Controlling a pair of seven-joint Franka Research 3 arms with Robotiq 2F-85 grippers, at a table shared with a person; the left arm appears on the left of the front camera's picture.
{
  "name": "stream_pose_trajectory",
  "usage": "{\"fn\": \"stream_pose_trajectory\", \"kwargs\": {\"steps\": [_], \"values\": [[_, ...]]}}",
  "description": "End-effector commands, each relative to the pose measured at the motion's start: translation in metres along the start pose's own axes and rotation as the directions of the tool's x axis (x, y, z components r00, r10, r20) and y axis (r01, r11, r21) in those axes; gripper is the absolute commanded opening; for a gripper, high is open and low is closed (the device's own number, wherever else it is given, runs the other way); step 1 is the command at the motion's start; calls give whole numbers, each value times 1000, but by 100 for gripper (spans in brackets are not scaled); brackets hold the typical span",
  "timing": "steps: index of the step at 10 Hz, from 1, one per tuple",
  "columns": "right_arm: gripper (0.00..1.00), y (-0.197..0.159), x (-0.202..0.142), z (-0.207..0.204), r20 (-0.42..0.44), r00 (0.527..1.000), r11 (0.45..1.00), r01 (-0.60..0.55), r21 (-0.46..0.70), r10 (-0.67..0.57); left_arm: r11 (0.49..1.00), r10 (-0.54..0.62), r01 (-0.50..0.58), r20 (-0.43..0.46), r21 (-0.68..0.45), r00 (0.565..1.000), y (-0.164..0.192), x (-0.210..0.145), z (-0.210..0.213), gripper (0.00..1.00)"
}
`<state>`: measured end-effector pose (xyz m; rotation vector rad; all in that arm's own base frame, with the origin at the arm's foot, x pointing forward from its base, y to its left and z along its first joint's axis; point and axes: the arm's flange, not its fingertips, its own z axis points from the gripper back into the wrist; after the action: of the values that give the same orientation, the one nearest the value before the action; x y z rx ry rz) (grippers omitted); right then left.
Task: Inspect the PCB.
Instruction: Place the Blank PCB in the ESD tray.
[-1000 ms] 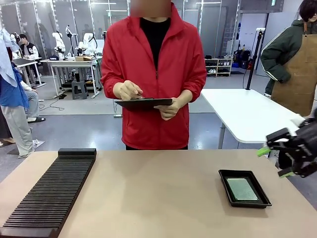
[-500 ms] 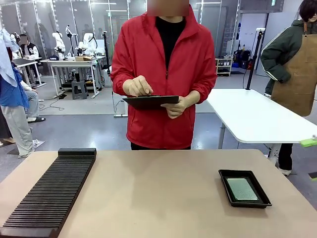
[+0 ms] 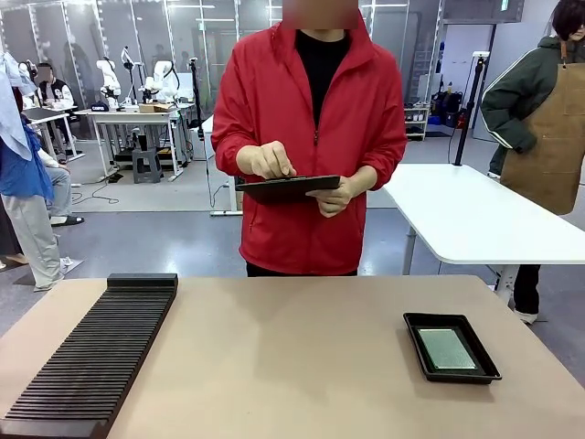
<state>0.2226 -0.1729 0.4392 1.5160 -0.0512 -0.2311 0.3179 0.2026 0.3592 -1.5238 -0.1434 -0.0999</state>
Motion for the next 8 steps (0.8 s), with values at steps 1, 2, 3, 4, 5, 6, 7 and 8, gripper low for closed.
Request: {"fn": "stream_pose_trajectory", "kwargs": {"steps": [1,2,3,4,5,6,7,8], "values": [[100,2,11,-7,19,1000,1000,-15,-19,15,1000,5,-5,1,14,1000,-1,1,1,100],[100,0,0,0,0,1000,1000,0,0,0,1000,5,-5,1,14,1000,-1,1,1,100],[100,0,0,0,0,1000,1000,0,0,0,1000,5,-5,1,14,1000,-1,1,1,100],[100,0,0,0,0,1000,1000,0,0,0,1000,5,-5,1,14,1000,-1,1,1,100],[100,0,0,0,0,1000,1000,0,0,0,1000,5,-5,1,14,1000,-1,1,1,100],[100,0,0,0,0,1000,1000,0,0,0,1000,5,-5,1,14,1000,-1,1,1,100],[100,0,0,0,0,1000,1000,0,0,0,1000,5,-5,1,14,1000,-1,1,1,100],[100,0,0,0,0,1000,1000,0,0,0,1000,5,-5,1,14,1000,-1,1,1,100]]}}
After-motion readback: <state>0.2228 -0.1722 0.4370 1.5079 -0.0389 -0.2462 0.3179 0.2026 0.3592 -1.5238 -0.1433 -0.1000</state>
